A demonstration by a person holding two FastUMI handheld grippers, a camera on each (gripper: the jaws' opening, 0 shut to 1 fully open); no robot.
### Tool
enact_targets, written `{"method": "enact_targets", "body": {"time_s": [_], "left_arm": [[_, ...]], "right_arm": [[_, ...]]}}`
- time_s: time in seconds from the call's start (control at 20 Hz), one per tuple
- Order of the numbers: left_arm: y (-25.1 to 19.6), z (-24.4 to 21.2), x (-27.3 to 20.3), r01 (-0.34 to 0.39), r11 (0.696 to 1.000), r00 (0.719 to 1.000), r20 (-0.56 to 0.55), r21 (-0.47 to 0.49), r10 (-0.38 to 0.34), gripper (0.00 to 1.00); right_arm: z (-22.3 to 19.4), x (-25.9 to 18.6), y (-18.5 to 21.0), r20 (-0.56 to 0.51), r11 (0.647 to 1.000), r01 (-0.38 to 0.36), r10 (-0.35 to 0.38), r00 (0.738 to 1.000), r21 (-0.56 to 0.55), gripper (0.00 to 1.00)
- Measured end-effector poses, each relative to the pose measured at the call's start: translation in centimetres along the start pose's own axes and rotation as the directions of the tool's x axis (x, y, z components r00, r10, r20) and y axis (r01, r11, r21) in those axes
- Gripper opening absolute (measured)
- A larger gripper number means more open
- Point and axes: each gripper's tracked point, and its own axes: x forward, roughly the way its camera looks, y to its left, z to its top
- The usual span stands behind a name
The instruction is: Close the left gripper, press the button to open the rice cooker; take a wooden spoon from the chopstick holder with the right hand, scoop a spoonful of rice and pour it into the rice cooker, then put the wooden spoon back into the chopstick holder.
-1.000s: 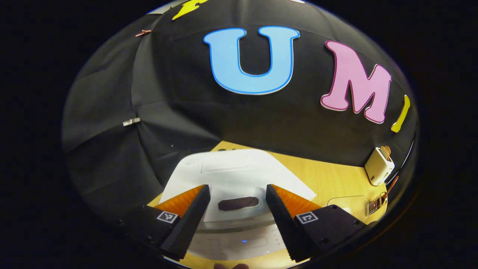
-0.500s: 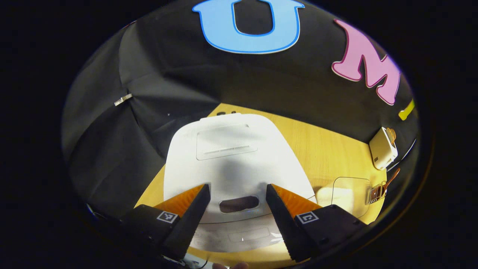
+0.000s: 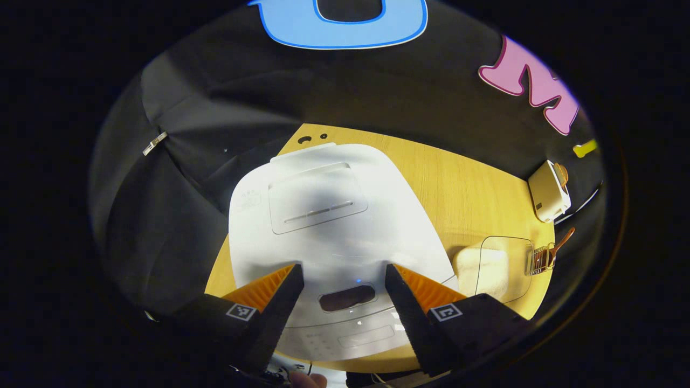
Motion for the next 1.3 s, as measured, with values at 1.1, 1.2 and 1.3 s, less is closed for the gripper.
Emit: {"method": "enact_targets", "body": {"time_s": [1.1, 1.2, 1.3], "left_arm": [[-8.9, 6.3, -18.1, 0.271, 0.943, 0.522, 0.794, 0.191, -0.311, 0.95], [-9.7, 5.8, -19.4, 0.289, 0.932, 0.498, 0.797, 0.219, -0.341, 0.95], [-9.6, 5.3, -20.1, 0.300, 0.926, 0.487, 0.798, 0.229, -0.356, 0.95]], "right_arm": [[4.8, -1.2, 5.5, 0.144, 0.972, -0.047, 0.082, 0.986, -0.230, 0.98], [5.1, -1.4, 6.8, 0.143, 0.968, -0.057, 0.094, 0.985, -0.244, 0.98], [5.8, -1.8, 7.8, 0.159, 0.970, -0.063, 0.102, 0.982, -0.233, 0.98]]}}
